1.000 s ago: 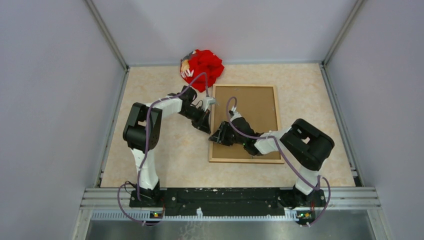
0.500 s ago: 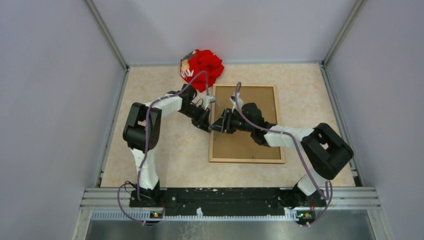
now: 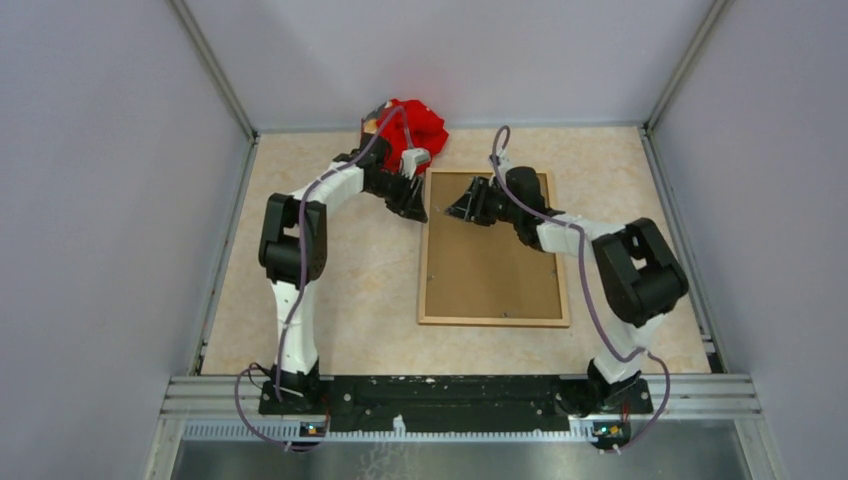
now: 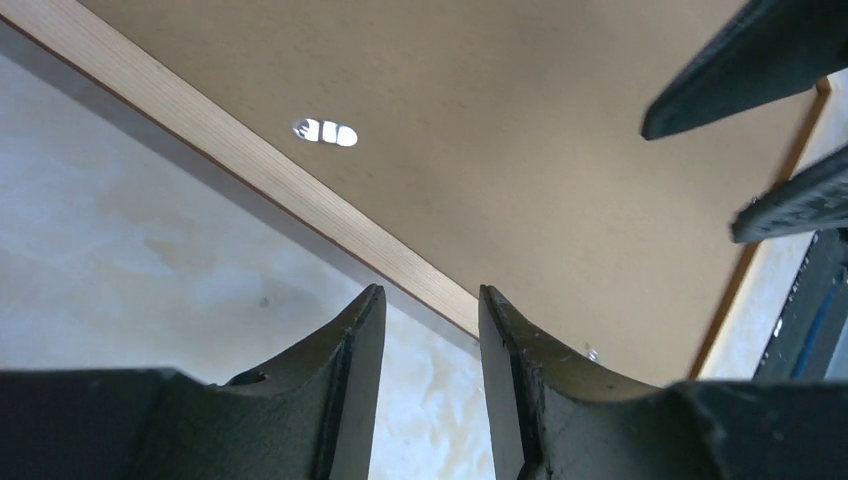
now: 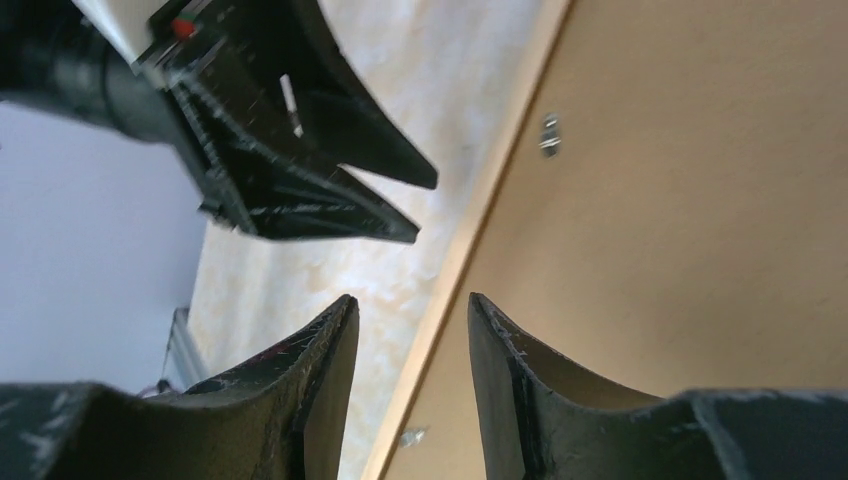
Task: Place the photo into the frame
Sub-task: Install the photo frame at the center of the board.
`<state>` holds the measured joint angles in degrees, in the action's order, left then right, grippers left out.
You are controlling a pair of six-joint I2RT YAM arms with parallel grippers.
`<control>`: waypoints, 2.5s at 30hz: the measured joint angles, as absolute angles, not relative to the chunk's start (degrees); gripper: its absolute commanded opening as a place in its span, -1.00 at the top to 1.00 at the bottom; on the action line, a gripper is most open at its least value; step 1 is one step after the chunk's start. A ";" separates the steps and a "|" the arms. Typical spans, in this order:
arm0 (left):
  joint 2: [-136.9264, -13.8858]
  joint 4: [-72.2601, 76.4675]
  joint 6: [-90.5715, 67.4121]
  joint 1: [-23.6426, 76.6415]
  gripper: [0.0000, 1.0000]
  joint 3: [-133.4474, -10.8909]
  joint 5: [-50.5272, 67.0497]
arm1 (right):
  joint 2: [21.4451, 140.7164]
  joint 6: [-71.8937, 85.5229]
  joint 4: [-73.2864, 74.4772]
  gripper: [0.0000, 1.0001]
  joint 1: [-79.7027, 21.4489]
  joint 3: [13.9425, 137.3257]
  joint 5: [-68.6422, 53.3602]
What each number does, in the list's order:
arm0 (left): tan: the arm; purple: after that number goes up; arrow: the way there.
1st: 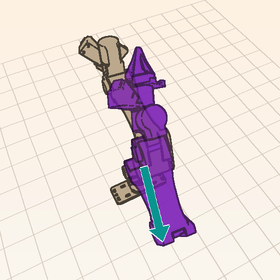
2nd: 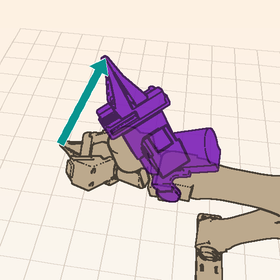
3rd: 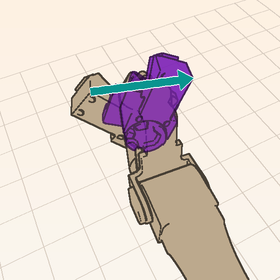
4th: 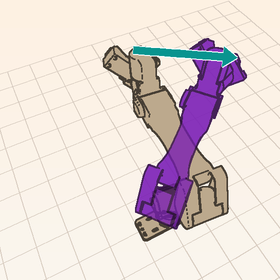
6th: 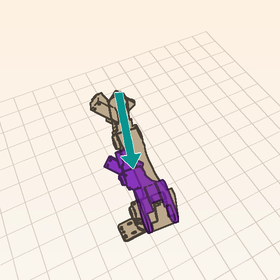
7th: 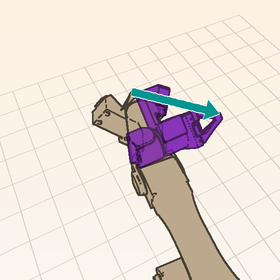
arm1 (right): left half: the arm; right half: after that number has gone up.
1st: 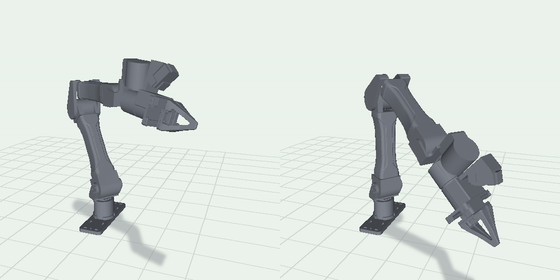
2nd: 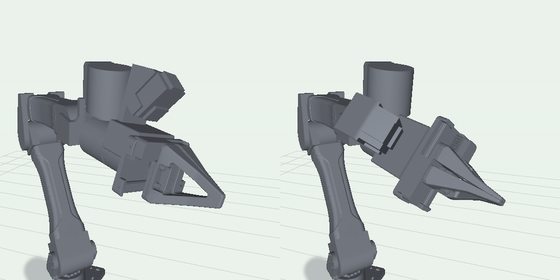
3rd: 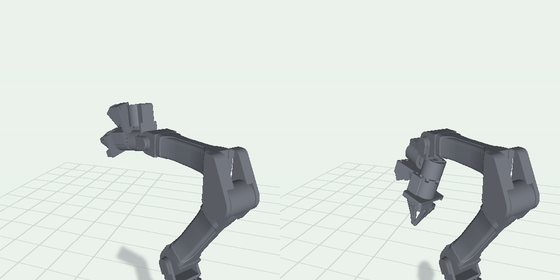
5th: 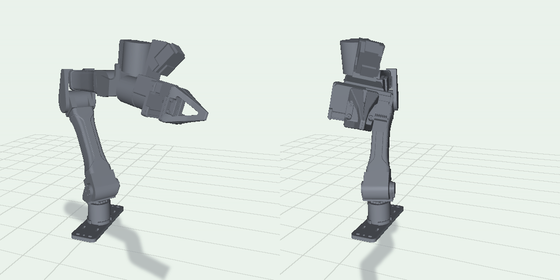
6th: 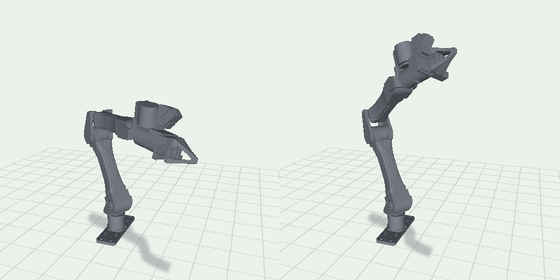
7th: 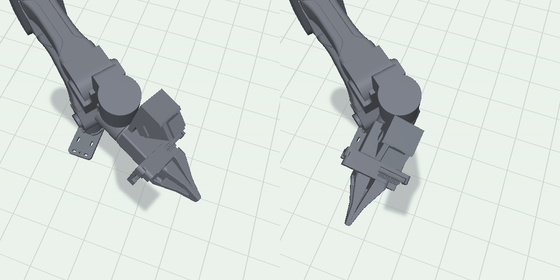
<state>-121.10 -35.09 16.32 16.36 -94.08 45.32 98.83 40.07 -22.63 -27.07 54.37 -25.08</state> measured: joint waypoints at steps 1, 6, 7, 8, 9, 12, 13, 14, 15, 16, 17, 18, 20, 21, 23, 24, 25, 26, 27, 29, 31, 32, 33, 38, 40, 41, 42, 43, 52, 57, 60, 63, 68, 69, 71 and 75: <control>-122.41 -34.65 15.86 16.32 0.11 -95.04 45.12 | 100.88 39.83 -22.41 0.10 -26.61 55.88 -25.08; -126.98 -33.69 13.78 16.25 0.24 -96.97 44.05 | 109.89 38.72 -20.60 0.10 -25.32 63.09 -25.58; -127.35 -33.63 13.52 16.25 0.26 -96.97 43.94 | 111.28 38.63 -20.21 0.10 -25.28 64.42 -25.80; -127.68 -33.56 13.37 16.25 0.31 -96.97 43.88 | 112.81 38.50 -19.92 0.10 -25.21 66.02 -26.06; -127.94 -33.41 13.21 16.16 0.34 -96.97 43.88 | 113.80 38.48 -19.79 0.10 -25.21 67.05 -26.26; -128.05 -33.12 12.95 16.12 0.47 -96.97 44.07 | 117.27 38.28 -19.05 0.10 -25.06 71.33 -27.14; -128.05 -32.91 12.86 16.10 0.50 -96.97 44.14 | 118.43 38.13 -18.90 0.10 -24.99 72.64 -27.38; -128.05 -32.80 12.75 16.08 0.52 -96.97 44.29 | 119.48 38.06 -18.76 0.10 -24.95 73.78 -27.64; -128.05 -32.80 12.64 16.03 0.54 -96.97 44.42 | 120.49 38.04 -18.68 0.11 -24.91 74.89 -27.90; -128.07 -32.73 12.53 16.03 0.56 -96.97 44.51 | 121.64 38.02 -18.55 0.11 -24.86 76.14 -28.18; -128.07 -32.69 12.47 15.99 0.58 -96.97 44.60 | 122.54 38.00 -18.46 0.11 -24.84 77.06 -28.36; -128.16 -32.60 12.27 15.92 0.59 -96.97 44.75 | 123.55 37.95 -18.15 0.11 -24.84 77.93 -28.58; -128.27 -32.53 12.03 15.77 0.62 -96.97 45.25 | 125.16 37.93 -17.65 0.12 -24.84 79.46 -28.88; -128.31 -32.49 11.97 15.70 0.63 -96.95 45.43 | 126.13 37.89 -17.34 0.13 -24.84 80.38 -29.02; -128.33 -32.29 11.86 15.59 0.65 -96.86 45.76 | 127.24 37.91 -16.82 0.14 -24.82 81.38 -29.30; -128.31 -32.27 11.86 15.57 0.67 -96.86 45.80 | 127.57 37.85 -16.34 0.14 -24.77 82.04 -29.63; -128.33 -32.18 11.84 15.55 0.67 -96.77 45.89 | 127.79 37.65 -16.14 0.14 -24.75 82.67 -29.67; -128.31 -32.03 11.81 15.51 0.67 -96.66 46.06 | 128.07 37.47 -15.88 0.14 -24.73 83.29 -29.71; -128.31 -31.92 11.79 15.44 0.67 -96.60 46.24 | 128.38 37.43 -15.68 0.14 -24.71 83.81 -29.71; -128.33 -31.64 11.70 15.35 0.68 -96.42 46.52 | 129.01 37.21 -15.46 0.15 -24.64 84.64 -29.71; -128.33 -31.40 11.64 15.27 0.68 -96.25 46.74 | 129.45 37.19 -15.40 0.16 -24.56 84.97 -30.09; -128.31 -31.29 11.66 15.25 0.68 -96.20 46.87 | 129.51 37.17 -15.20 0.16 -24.53 85.23 -30.28; -128.31 -31.20 11.64 15.22 0.68 -96.12 46.96 | 129.56 37.04 -15.20 0.17 -24.51 85.34 -30.26; -128.31 -30.96 11.66 15.14 0.68 -95.96 47.24 | 129.99 36.82 -14.70 0.23 -24.49 85.95 -31.14; -128.31 -30.94 11.66 15.14 0.68 -95.96 47.29 | 129.99 36.62 -14.48 0.25 -24.49 85.95 -31.64; -128.31 -30.94 11.66 15.14 0.68 -95.96 47.29 | 129.99 36.56 -14.33 0.25 -24.51 85.95 -31.90; -128.31 -30.92 11.66 15.14 0.69 -95.96 47.29 | 129.99 36.53 -14.20 0.25 -24.51 85.93 -32.10; -128.31 -30.94 11.66 15.14 0.69 -95.96 47.29 | 129.97 36.53 -14.06 0.24 -24.51 85.91 -32.34; -128.31 -30.89 11.66 15.11 0.69 -95.94 47.31 | 129.49 36.47 -15.88 0.24 -24.51 84.09 -32.88; -128.33 -30.89 11.66 15.11 0.69 -95.94 47.33 | 129.49 36.51 -16.05 0.24 -24.53 84.01 -33.10; -128.31 -30.89 11.66 15.11 0.69 -95.94 47.33 | 129.38 36.49 -16.32 0.24 -24.62 83.70 -33.06; -128.31 -30.89 11.66 15.11 0.70 -95.94 47.35 | 128.42 36.58 -17.08 0.24 -24.62 81.97 -33.06; -128.31 -30.89 11.66 15.09 0.70 -95.94 47.37 | 126.87 36.67 -17.58 0.24 -24.62 79.50 -32.99; -128.31 -30.89 11.66 15.09 0.70 -95.94 47.37 | 126.69 36.69 -17.61 0.24 -24.62 79.24 -32.99; -128.31 -30.89 11.68 15.09 0.70 -95.94 47.40 | 126.61 36.86 -17.61 0.24 -24.62 79.13 -32.97; -128.31 -30.89 11.68 15.09 0.70 -95.94 47.42 | 126.61 37.10 -17.56 0.24 -24.62 79.13 -32.88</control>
